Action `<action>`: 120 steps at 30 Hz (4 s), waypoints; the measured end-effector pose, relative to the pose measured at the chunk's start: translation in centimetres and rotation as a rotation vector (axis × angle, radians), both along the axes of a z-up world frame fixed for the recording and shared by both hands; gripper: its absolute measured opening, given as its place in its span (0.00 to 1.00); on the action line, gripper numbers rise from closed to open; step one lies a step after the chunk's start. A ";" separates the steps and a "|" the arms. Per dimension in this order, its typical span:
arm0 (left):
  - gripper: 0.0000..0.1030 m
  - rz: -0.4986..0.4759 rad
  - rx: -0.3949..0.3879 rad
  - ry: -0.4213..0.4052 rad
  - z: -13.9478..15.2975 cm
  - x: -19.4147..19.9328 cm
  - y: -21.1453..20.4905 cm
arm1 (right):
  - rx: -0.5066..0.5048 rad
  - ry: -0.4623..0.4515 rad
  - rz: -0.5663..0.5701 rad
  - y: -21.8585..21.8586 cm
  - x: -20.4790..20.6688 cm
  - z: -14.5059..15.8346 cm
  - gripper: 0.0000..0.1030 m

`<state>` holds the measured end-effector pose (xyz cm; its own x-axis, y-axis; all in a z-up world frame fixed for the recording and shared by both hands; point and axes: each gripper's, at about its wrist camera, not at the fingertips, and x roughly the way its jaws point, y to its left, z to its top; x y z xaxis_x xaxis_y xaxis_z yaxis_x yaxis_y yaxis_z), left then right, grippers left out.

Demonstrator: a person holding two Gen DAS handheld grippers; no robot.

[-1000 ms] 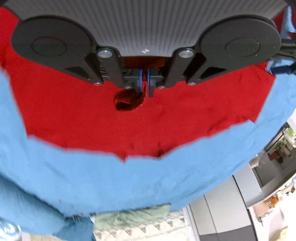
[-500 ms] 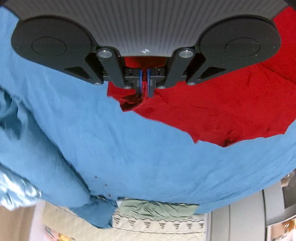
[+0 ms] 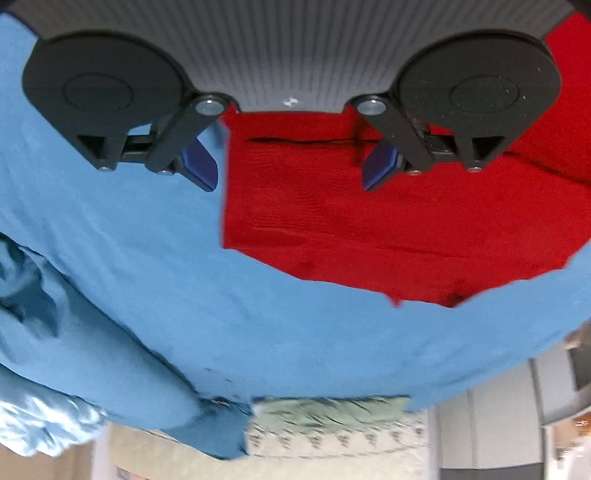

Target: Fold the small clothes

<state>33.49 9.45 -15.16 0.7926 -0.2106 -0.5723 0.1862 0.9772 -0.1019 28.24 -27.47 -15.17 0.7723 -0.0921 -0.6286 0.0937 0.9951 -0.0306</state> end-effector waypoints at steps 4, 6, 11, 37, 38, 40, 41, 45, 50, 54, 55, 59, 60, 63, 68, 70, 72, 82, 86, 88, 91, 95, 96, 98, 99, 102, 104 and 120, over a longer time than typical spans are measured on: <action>0.98 -0.074 -0.046 0.015 -1.1 0.8 -1.3 | 0.054 -0.019 0.070 1.2 0.6 -0.7 0.98; 0.98 -0.078 -0.084 0.060 -2.1 1.6 -1.0 | 0.072 0.013 0.061 1.2 1.3 -1.8 0.98; 0.97 -0.091 0.002 0.140 -4.0 2.2 -1.2 | 0.138 0.024 0.022 -0.7 0.6 -3.9 0.99; 1.00 0.077 0.116 -0.035 14.8 -19.1 -0.3 | 0.154 -0.129 0.044 -2.6 -23.3 17.3 1.00; 1.00 0.077 0.106 -0.035 15.0 -20.3 -0.2 | 0.156 -0.130 0.046 -2.4 -24.5 17.6 1.00; 1.00 0.075 0.090 -0.029 15.0 -22.2 0.0 | 0.161 -0.137 0.044 -2.1 -27.0 17.8 1.00; 1.00 0.071 0.081 -0.021 14.9 -23.4 0.1 | 0.166 -0.140 0.043 -1.9 -28.2 17.8 1.00; 1.00 0.044 0.063 0.009 13.3 -27.3 0.3 | 0.193 -0.140 0.024 -1.1 -32.1 16.8 1.00; 1.00 0.029 0.048 0.047 8.7 -30.6 0.8 | 0.247 -0.107 -0.024 -0.2 -35.8 13.6 1.00; 0.96 0.048 0.062 0.067 5.3 -30.9 1.0 | 0.245 -0.059 -0.076 0.8 -37.2 9.6 1.00; 0.94 0.057 0.061 0.078 4.6 -30.9 1.1 | 0.250 -0.054 -0.087 0.9 -37.3 8.7 1.00; 0.83 0.097 0.026 0.147 2.0 -30.0 2.2 | 0.267 -0.031 -0.158 1.3 -37.7 5.2 1.00; 0.82 0.110 0.019 0.181 1.4 -29.6 2.5 | 0.254 -0.016 -0.174 1.5 -37.6 4.5 1.00; 0.67 0.149 0.013 0.244 0.1 -28.9 3.0 | 0.214 0.047 -0.196 1.8 -36.9 3.0 1.00; 0.57 0.164 0.035 0.299 -1.6 -28.0 2.8 | 0.184 0.115 -0.201 1.8 -35.9 1.2 0.90; 0.57 0.160 0.045 0.315 -2.2 -27.8 2.6 | 0.181 0.144 -0.198 1.8 -35.5 0.5 0.83; 0.57 0.154 0.045 0.336 -2.7 -27.5 2.5 | 0.175 0.173 -0.205 1.7 -35.2 -0.1 0.78; 0.54 0.178 -0.034 0.363 -4.2 -27.1 3.6 | 0.220 0.218 -0.178 1.8 -33.9 -2.1 0.51; 0.36 0.193 -0.065 0.372 -3.9 -27.3 4.1 | 0.240 0.210 -0.159 2.0 -34.1 -1.9 0.36; 0.23 0.201 -0.106 0.384 -3.7 -27.1 4.6 | 0.244 0.205 -0.160 2.0 -34.2 -1.8 0.29; 0.09 0.212 -0.150 0.396 -3.5 -27.4 5.1 | 0.271 0.195 -0.165 1.7 -34.5 -1.7 0.22; 0.07 0.213 -0.119 0.369 -2.4 -28.2 4.5 | 0.305 0.168 -0.172 1.2 -35.0 -1.1 0.21; 0.07 0.210 -0.107 0.358 -2.0 -28.5 4.4 | 0.320 0.156 -0.174 1.0 -35.2 -0.8 0.21; 0.06 0.205 -0.093 0.330 -1.2 -28.8 4.1 | 0.370 0.130 -0.179 0.5 -35.7 -0.2 0.21; 0.06 0.203 -0.090 0.314 -0.6 -29.1 4.0 | 0.395 0.118 -0.181 0.2 -35.8 0.1 0.21; 0.06 0.189 -0.074 0.261 1.2 -29.5 3.5 | 0.471 0.070 -0.178 -0.6 -36.5 1.3 0.21; 0.06 0.182 -0.080 0.230 2.6 -29.4 3.4 | 0.491 0.039 -0.163 -0.9 -36.4 2.5 0.21; 0.05 0.231 -0.148 -0.052 15.3 -4.4 -0.1 | 0.563 -0.212 -0.072 -7.3 -12.5 15.5 0.21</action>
